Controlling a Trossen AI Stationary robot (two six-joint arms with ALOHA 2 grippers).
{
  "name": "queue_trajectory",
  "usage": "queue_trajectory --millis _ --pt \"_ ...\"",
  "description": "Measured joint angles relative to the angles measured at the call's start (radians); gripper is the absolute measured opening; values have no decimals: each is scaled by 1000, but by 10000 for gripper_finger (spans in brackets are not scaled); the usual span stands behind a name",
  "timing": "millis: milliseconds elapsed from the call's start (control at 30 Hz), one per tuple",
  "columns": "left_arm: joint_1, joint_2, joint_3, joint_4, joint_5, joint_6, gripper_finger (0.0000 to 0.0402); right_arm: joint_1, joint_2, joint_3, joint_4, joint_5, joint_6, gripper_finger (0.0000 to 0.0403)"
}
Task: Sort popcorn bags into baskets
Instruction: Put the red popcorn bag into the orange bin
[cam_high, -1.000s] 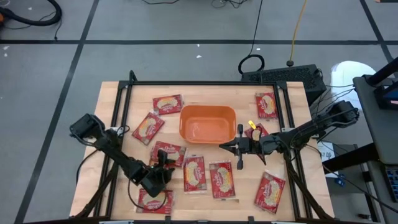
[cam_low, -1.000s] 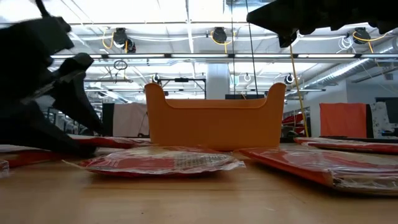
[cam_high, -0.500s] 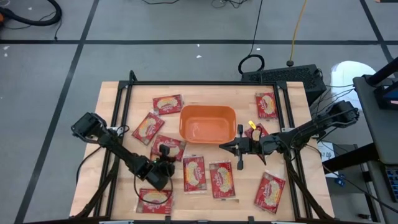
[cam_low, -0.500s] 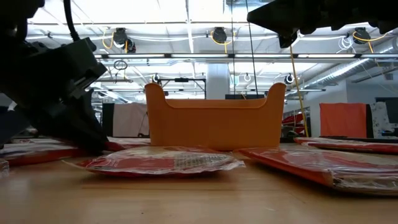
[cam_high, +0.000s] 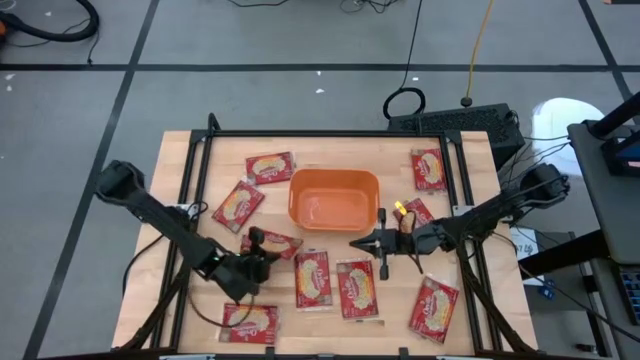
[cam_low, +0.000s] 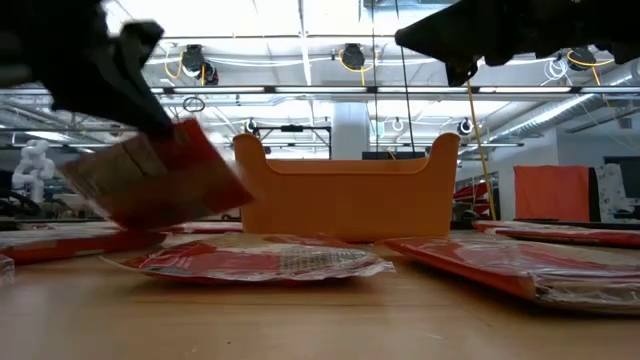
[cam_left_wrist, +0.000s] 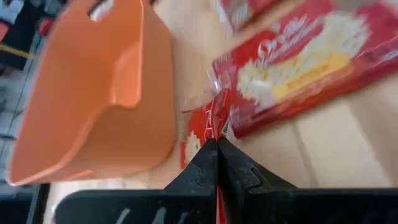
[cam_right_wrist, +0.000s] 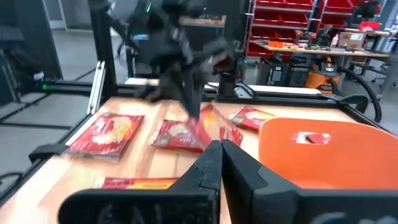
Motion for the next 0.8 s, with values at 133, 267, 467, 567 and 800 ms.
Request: queue_trajectory --millis 133,267,467,567,800 --pt "-5 -103 0 6 -2 0 3 6 94 67 6 0 -20 34" --pt "-5 -175 0 34 -11 8 2 0 208 155 -6 2 -27 65" --pt "-6 -238 0 203 -18 152 1 -15 344 262 11 5 -30 104" --pt "-6 -259 0 295 -19 239 1 -28 381 296 51 7 -33 120" --pt "-4 -292 0 518 -21 415 1 -77 383 303 158 4 -63 149"
